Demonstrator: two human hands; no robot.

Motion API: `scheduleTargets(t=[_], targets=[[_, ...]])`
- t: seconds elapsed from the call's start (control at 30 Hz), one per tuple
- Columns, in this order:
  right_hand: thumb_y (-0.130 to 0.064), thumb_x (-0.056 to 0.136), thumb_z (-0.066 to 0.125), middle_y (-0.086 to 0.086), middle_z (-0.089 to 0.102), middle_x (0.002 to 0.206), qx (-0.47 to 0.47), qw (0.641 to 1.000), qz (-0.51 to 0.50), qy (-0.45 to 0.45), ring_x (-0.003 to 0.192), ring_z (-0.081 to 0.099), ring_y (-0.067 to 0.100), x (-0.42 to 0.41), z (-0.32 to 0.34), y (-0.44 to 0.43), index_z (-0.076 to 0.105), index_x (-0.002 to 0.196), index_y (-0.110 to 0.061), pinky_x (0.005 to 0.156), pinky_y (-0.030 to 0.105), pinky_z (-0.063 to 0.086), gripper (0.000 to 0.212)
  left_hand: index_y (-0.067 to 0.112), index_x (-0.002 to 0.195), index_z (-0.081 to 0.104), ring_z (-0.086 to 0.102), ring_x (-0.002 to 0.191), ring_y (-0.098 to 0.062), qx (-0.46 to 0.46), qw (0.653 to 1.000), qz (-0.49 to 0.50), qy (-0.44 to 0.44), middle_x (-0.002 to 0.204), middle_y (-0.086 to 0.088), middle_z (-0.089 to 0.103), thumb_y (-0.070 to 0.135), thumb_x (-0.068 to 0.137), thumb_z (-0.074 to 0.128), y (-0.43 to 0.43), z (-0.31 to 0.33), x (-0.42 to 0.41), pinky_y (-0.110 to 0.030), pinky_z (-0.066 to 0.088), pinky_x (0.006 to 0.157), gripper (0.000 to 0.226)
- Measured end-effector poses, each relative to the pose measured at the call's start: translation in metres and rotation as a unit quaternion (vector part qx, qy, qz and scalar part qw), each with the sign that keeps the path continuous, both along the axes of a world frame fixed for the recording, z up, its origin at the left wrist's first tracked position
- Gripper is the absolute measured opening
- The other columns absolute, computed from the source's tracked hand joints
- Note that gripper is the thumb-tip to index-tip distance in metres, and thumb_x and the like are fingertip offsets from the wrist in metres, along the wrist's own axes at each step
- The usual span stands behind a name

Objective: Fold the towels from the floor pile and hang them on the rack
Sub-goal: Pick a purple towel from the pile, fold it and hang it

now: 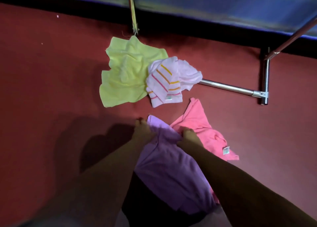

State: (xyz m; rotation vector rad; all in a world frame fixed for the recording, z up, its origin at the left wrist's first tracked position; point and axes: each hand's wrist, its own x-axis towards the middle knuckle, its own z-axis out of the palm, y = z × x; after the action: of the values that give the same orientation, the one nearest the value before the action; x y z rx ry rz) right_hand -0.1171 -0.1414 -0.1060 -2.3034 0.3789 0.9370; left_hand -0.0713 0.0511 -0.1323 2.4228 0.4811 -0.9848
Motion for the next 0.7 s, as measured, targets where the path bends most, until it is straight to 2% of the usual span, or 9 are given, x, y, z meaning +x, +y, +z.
scheduleTargets(t=[0.1, 0.23, 0.3, 0.37, 0.43, 0.5, 0.57, 0.63, 0.7], targets=[[-0.027, 0.079, 0.066, 0.004, 0.059, 0.104, -0.025, 1.000, 0.001, 0.016, 0.099, 0.058, 0.026, -0.003, -0.006, -0.005, 0.057, 0.114, -0.018, 0.081, 0.031, 0.040, 0.038, 0.001, 0.135, 0.052, 0.057, 0.124, -0.037, -0.024, 1.000, 0.010, 0.015, 0.134, -0.021, 0.059, 0.031, 0.100, 0.051, 0.004, -0.013, -0.018, -0.038, 0.043, 0.100, 0.046], [-0.039, 0.074, 0.062, 0.008, 0.062, 0.103, -0.027, 1.000, 0.006, 0.010, 0.095, 0.060, 0.028, 0.006, 0.003, -0.009, 0.059, 0.109, -0.015, 0.080, 0.034, 0.044, 0.043, 0.001, 0.115, 0.069, 0.066, 0.102, -0.023, -0.168, 0.984, 0.052, 0.025, 0.107, -0.015, 0.072, 0.050, 0.071, 0.065, 0.008, 0.010, -0.007, -0.026, 0.047, 0.084, 0.065], [-0.031, 0.083, 0.063, 0.010, 0.063, 0.103, -0.046, 0.999, -0.009, -0.001, 0.095, 0.061, 0.029, 0.012, 0.014, -0.009, 0.062, 0.106, -0.014, 0.077, 0.033, 0.042, 0.029, 0.005, 0.122, 0.065, 0.065, 0.102, -0.024, -0.222, 0.964, 0.139, 0.039, 0.109, -0.012, 0.069, 0.032, 0.078, 0.073, 0.002, 0.029, 0.009, -0.033, 0.052, 0.093, 0.053], [-0.025, 0.084, 0.064, 0.013, 0.066, 0.100, -0.060, 0.997, -0.035, -0.027, 0.095, 0.063, 0.032, 0.016, 0.027, -0.009, 0.065, 0.100, -0.012, 0.073, 0.032, 0.040, 0.020, 0.007, 0.125, 0.062, 0.063, 0.103, -0.029, -0.275, 0.946, 0.161, 0.051, 0.110, -0.014, 0.066, 0.016, 0.089, 0.068, -0.004, 0.052, 0.021, -0.044, 0.051, 0.096, 0.037], [-0.021, 0.080, 0.066, 0.015, 0.068, 0.094, -0.056, 0.995, -0.056, -0.063, 0.089, 0.063, 0.032, 0.016, 0.046, -0.011, 0.066, 0.089, -0.012, 0.070, 0.032, 0.041, 0.013, 0.011, 0.122, 0.061, 0.060, 0.102, -0.028, -0.316, 0.938, 0.138, 0.042, 0.113, -0.015, 0.065, 0.016, 0.091, 0.066, -0.010, 0.082, 0.026, -0.044, 0.048, 0.089, 0.032], [-0.017, 0.076, 0.067, 0.014, 0.069, 0.084, -0.036, 0.992, -0.073, -0.093, 0.078, 0.061, 0.029, 0.018, 0.065, -0.016, 0.064, 0.074, -0.018, 0.068, 0.031, 0.043, 0.004, 0.015, 0.127, 0.059, 0.060, 0.109, -0.027, -0.329, 0.938, 0.101, 0.026, 0.123, -0.011, 0.064, 0.020, 0.090, 0.067, -0.017, 0.111, 0.030, -0.047, 0.048, 0.097, 0.038], [-0.010, 0.075, 0.069, 0.009, 0.066, 0.073, -0.010, 0.988, -0.085, -0.126, 0.071, 0.057, 0.023, 0.015, 0.098, -0.023, 0.062, 0.066, -0.019, 0.063, 0.027, 0.040, 0.015, 0.024, 0.124, 0.058, 0.062, 0.117, -0.029, -0.334, 0.940, 0.070, 0.021, 0.123, -0.006, 0.064, 0.018, 0.091, 0.066, -0.022, 0.154, 0.030, -0.045, 0.049, 0.104, 0.035], [-0.007, 0.075, 0.073, 0.006, 0.064, 0.067, 0.013, 0.985, -0.085, -0.147, 0.064, 0.053, 0.016, 0.010, 0.133, -0.032, 0.064, 0.064, -0.018, 0.056, 0.026, 0.038, 0.018, 0.023, 0.101, 0.062, 0.067, 0.092, -0.030, -0.341, 0.940, 0.030, -0.007, 0.097, -0.006, 0.068, 0.013, 0.090, 0.064, -0.027, 0.198, 0.029, -0.035, 0.056, 0.082, 0.015], [-0.006, 0.075, 0.078, 0.001, 0.059, 0.057, 0.051, 0.980, -0.101, -0.162, 0.053, 0.049, 0.011, 0.005, 0.170, -0.041, 0.063, 0.062, -0.017, 0.050, 0.024, 0.037, 0.022, 0.017, 0.084, 0.062, 0.057, 0.069, -0.024, -0.327, 0.943, -0.003, -0.065, 0.075, -0.003, 0.062, 0.019, 0.084, 0.066, -0.031, 0.243, 0.023, -0.030, 0.046, 0.063, 0.004]])
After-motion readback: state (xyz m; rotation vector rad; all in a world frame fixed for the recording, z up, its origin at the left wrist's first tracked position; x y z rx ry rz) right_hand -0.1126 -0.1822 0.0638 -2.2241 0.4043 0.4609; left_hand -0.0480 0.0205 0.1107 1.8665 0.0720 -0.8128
